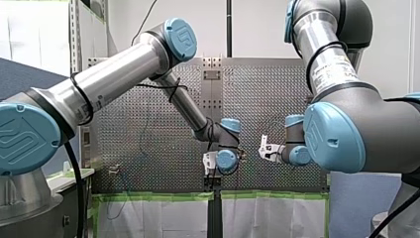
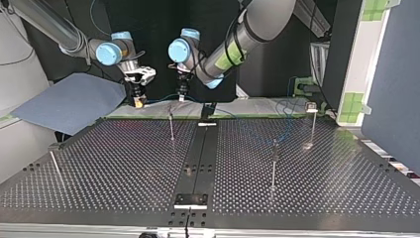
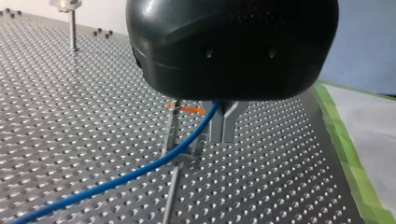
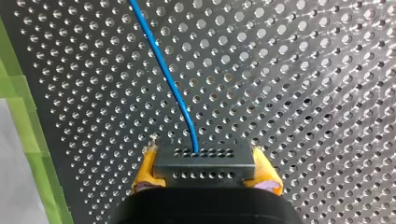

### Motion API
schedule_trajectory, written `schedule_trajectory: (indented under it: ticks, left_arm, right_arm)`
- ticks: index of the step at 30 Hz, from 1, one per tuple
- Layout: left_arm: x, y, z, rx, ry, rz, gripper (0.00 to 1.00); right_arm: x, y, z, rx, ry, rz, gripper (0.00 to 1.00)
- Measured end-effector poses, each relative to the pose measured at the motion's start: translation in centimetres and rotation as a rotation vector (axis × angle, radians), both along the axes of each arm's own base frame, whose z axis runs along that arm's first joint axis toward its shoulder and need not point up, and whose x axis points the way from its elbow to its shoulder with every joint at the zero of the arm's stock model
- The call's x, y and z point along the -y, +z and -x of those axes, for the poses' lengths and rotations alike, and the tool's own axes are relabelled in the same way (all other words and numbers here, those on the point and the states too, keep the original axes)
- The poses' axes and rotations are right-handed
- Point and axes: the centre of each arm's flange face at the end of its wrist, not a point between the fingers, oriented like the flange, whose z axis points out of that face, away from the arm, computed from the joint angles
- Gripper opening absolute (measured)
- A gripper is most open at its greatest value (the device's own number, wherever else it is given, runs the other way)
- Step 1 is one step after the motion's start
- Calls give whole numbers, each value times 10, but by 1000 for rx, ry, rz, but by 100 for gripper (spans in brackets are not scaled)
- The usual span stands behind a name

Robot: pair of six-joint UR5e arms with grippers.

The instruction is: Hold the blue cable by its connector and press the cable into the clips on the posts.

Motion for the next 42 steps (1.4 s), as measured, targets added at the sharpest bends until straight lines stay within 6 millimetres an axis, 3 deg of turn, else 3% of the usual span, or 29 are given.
schedule_trajectory:
  ticks: [8,22,32,42]
  left_arm:
    - [15,4,-10,18,-4,19,0]
    - [12,8,-22,27,18,23,0]
    - [13,7,-24,15,-27,25,0]
    - [5,10,-39,6,-18,20,0]
  right_arm:
    - [16,7,8,19,10,15,0]
    - [41,16,22,62,26,28,0]
    - [47,-7,23,38,40,-12,0]
    - [57,-3,19,33,48,-2,0]
